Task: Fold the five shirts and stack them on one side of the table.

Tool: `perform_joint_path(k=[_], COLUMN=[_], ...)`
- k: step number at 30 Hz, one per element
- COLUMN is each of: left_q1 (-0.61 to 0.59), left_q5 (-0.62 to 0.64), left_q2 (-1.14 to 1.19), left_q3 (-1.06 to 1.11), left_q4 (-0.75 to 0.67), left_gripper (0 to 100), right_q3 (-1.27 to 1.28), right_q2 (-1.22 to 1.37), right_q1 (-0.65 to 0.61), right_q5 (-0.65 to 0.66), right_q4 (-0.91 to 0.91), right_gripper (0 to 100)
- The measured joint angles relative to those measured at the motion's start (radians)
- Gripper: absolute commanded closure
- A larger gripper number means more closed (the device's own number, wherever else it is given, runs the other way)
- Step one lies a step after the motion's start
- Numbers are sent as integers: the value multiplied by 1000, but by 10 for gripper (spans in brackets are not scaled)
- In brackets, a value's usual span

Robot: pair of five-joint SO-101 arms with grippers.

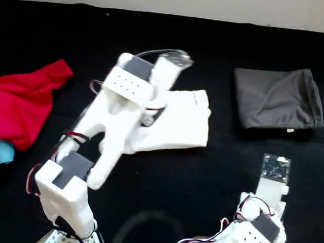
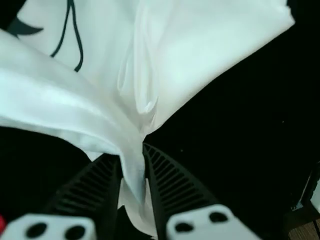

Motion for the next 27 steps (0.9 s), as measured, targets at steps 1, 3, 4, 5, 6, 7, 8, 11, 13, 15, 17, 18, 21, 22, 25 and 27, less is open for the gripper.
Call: perform_joint_path(k=[1, 3, 4, 5, 6, 7, 8, 11, 13, 15, 17, 18, 21, 22, 25, 27], left_q1=[20, 52, 66, 78, 91, 98, 101, 115, 133, 158, 181, 190, 201, 201, 195, 199], left_q5=[0, 0, 0, 0, 0, 0, 0, 0, 0, 0, 0, 0, 0, 0, 0, 0], left_q2=[0, 0, 0, 2, 9, 26, 51, 133, 192, 249, 313, 344, 439, 463, 520, 543], left_q3=[-5, -5, -5, -5, -9, -21, -37, -92, -155, -227, -310, -350, -463, -494, -588, -643], left_q4=[-26, -86, -117, -146, -173, -196, -210, -222, -222, -222, -216, -213, -213, -213, -173, -130], left_gripper=[991, 991, 991, 991, 991, 991, 991, 991, 991, 991, 991, 991, 987, 986, 968, 897], right_q3=[3, 12, 14, 14, 14, 14, 14, 14, 14, 14, 14, 14, 14, 14, 14, 14], right_q2=[-38, -112, -153, -178, -206, -226, -235, -247, -249, -249, -249, -249, -249, -249, -249, -249], right_q1=[3, 8, 6, 6, 6, 6, 6, 6, 6, 6, 6, 6, 6, 6, 6, 6], right_q5=[0, 0, 0, 0, 0, 0, 0, 0, 0, 0, 0, -2, -14, -14, -17, -18], right_q4=[15, 54, 72, 94, 115, 132, 141, 150, 150, 150, 150, 150, 150, 150, 150, 150], right_gripper=[899, 899, 899, 899, 899, 899, 899, 899, 899, 899, 899, 899, 899, 899, 899, 899])
